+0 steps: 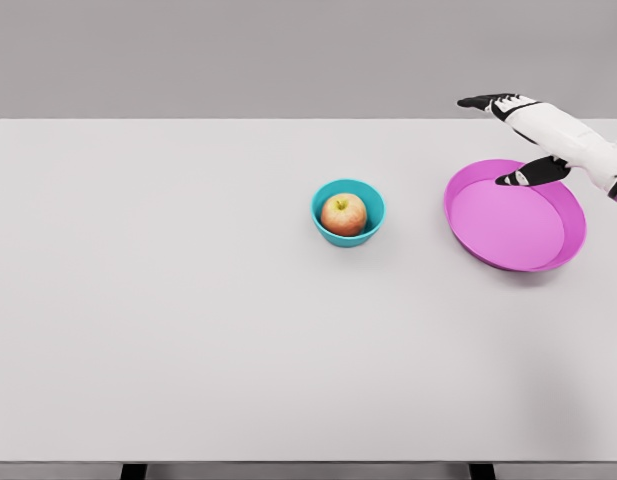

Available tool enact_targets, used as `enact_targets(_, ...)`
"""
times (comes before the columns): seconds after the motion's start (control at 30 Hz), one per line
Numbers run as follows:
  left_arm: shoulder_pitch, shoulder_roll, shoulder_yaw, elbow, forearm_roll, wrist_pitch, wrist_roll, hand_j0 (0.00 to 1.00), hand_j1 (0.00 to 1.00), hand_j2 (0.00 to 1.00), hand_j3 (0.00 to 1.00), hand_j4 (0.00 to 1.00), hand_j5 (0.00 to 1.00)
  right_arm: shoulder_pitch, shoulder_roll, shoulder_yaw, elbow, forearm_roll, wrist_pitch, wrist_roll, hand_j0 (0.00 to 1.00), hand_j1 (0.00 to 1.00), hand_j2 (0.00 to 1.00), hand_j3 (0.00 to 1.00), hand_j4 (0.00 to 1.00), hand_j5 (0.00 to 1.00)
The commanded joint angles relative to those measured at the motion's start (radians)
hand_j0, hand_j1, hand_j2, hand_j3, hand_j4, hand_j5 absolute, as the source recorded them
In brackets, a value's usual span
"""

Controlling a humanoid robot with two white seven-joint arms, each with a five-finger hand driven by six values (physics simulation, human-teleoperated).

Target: Put the apple from the pink plate into the blue bowl with your right arm

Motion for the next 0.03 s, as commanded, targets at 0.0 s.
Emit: enact_targets(0.0,0.000,0.000,0.001,0.000,0.001,-0.001,0.004,1.00,1.00,1.00,1.00,1.00,1.00,0.000,0.000,-0.002,0.001,-0.007,0.003,-0.001,1.00,1.00,1.00,1.00,1.00,1.00)
